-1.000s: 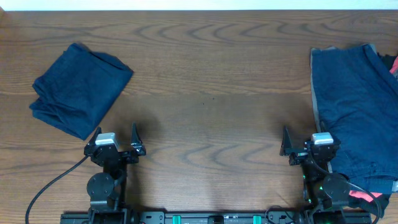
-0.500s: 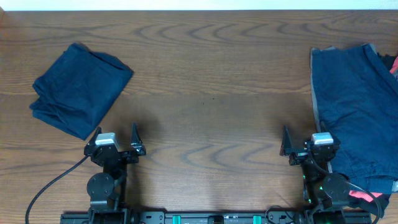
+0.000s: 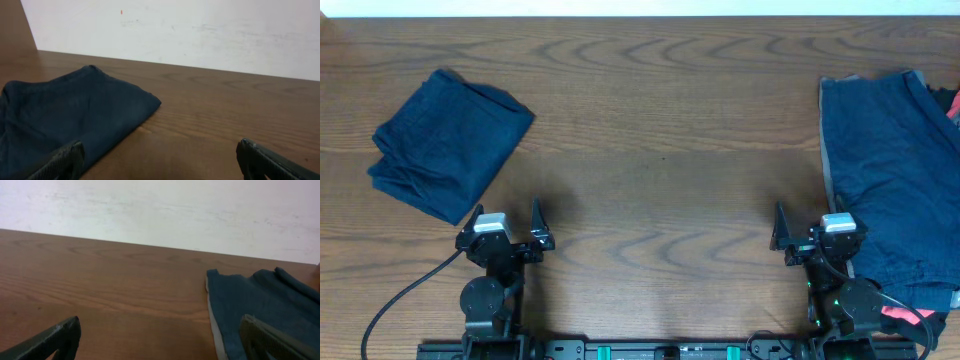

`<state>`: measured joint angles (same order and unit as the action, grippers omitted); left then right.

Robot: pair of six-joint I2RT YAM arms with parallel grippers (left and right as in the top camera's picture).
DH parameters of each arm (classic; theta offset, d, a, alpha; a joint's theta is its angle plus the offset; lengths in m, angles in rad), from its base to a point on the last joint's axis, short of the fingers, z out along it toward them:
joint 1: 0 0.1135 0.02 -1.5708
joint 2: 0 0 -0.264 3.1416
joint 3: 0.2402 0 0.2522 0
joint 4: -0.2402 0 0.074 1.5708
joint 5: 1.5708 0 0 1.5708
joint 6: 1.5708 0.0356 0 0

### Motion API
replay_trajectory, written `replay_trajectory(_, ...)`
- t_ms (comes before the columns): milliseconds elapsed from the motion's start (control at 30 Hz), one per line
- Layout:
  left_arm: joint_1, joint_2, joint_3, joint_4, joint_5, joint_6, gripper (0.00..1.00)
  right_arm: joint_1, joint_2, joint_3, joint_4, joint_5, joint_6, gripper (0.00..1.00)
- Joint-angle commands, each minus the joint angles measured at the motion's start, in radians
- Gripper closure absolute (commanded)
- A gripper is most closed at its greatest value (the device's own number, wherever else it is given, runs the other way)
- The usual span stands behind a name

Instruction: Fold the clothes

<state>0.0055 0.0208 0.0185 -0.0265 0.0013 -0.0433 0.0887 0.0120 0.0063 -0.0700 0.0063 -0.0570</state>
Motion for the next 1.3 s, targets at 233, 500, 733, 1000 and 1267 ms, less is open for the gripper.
replay_trajectory(233,0.005,0.003,-0.014,-0.047,-0.009,0.021,0.02,-0.006,-0.005,-0.001,0.01,0.004,-0.011,0.01)
replay_trajectory(500,0.005,0.003,-0.014,-0.043,-0.012,0.021,0.02,-0.006,-0.005,-0.001,-0.004,-0.009,0.001,0.01)
replay_trajectory(733,0.005,0.01,-0.014,-0.046,-0.005,-0.043,0.02,-0.006,-0.005,-0.001,-0.002,-0.018,0.106,0.01)
replay_trajectory(1000,0.005,0.053,0.063,-0.087,0.045,-0.064,0.02,-0.006,0.009,0.059,-0.064,0.015,0.14,0.01)
replay_trajectory(1267,0.005,0.257,0.301,-0.288,0.074,-0.071,0.02,-0.006,0.195,0.259,-0.207,0.148,0.139,0.01)
